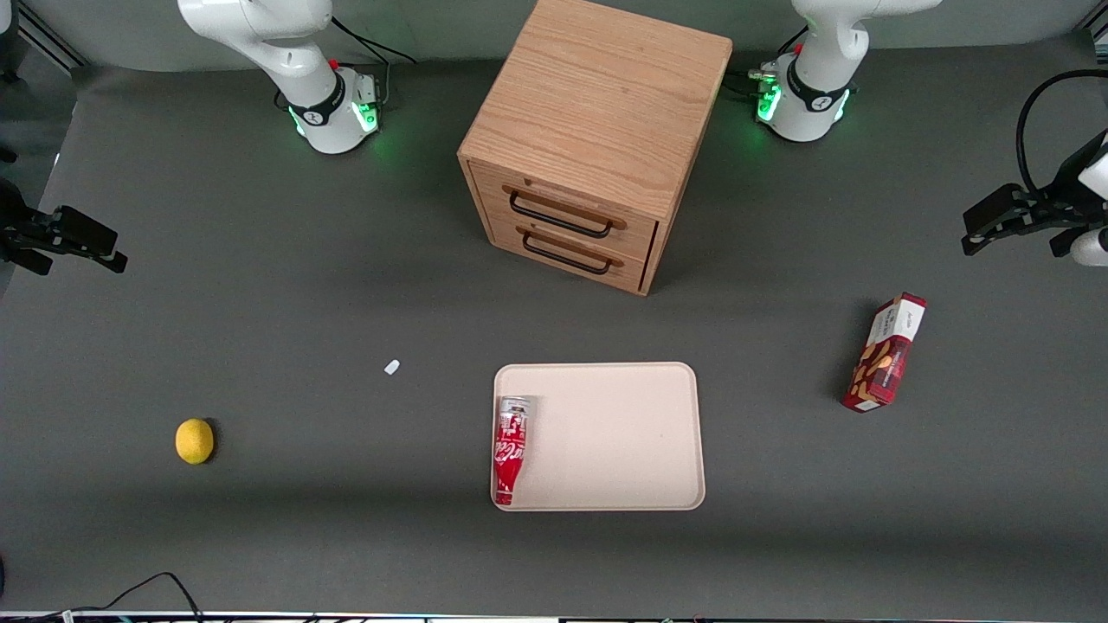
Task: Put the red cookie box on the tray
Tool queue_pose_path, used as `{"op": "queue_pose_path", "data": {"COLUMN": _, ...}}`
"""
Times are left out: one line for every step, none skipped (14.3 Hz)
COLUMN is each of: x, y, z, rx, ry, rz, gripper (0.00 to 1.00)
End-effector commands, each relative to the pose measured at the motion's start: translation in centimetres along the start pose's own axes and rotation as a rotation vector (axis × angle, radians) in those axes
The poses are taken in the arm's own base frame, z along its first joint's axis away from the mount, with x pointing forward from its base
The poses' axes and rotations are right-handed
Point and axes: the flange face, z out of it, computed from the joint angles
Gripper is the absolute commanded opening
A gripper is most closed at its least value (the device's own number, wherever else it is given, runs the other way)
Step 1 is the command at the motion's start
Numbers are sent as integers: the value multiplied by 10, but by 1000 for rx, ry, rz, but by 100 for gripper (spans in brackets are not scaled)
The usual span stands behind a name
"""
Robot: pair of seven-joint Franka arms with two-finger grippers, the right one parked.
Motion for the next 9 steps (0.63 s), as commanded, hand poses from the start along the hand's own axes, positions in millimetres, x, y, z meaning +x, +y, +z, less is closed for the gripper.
{"op": "queue_pose_path", "data": {"x": -5, "y": 0, "z": -6, "rx": 0, "ry": -4, "rz": -6, "gripper": 100}}
{"op": "queue_pose_path", "data": {"x": -5, "y": -1, "z": -6, "rx": 1, "ry": -4, "rz": -12, "gripper": 100}}
{"op": "queue_pose_path", "data": {"x": -4, "y": -1, "z": -6, "rx": 1, "ry": 1, "rz": -21, "gripper": 100}}
{"op": "queue_pose_path", "data": {"x": -3, "y": -4, "z": -5, "rx": -2, "ry": 5, "rz": -26, "gripper": 100}}
{"op": "queue_pose_path", "data": {"x": -3, "y": -9, "z": -3, "rx": -3, "ry": -1, "rz": -32, "gripper": 100}}
{"op": "queue_pose_path", "data": {"x": -3, "y": -9, "z": 0, "rx": 2, "ry": -12, "rz": -35, "gripper": 100}}
{"op": "queue_pose_path", "data": {"x": -4, "y": -6, "z": 3, "rx": 4, "ry": -22, "rz": -29, "gripper": 100}}
{"op": "queue_pose_path", "data": {"x": -3, "y": -5, "z": 7, "rx": 4, "ry": -32, "rz": -17, "gripper": 100}}
{"op": "queue_pose_path", "data": {"x": 0, "y": -5, "z": 13, "rx": 3, "ry": -42, "rz": -13, "gripper": 100}}
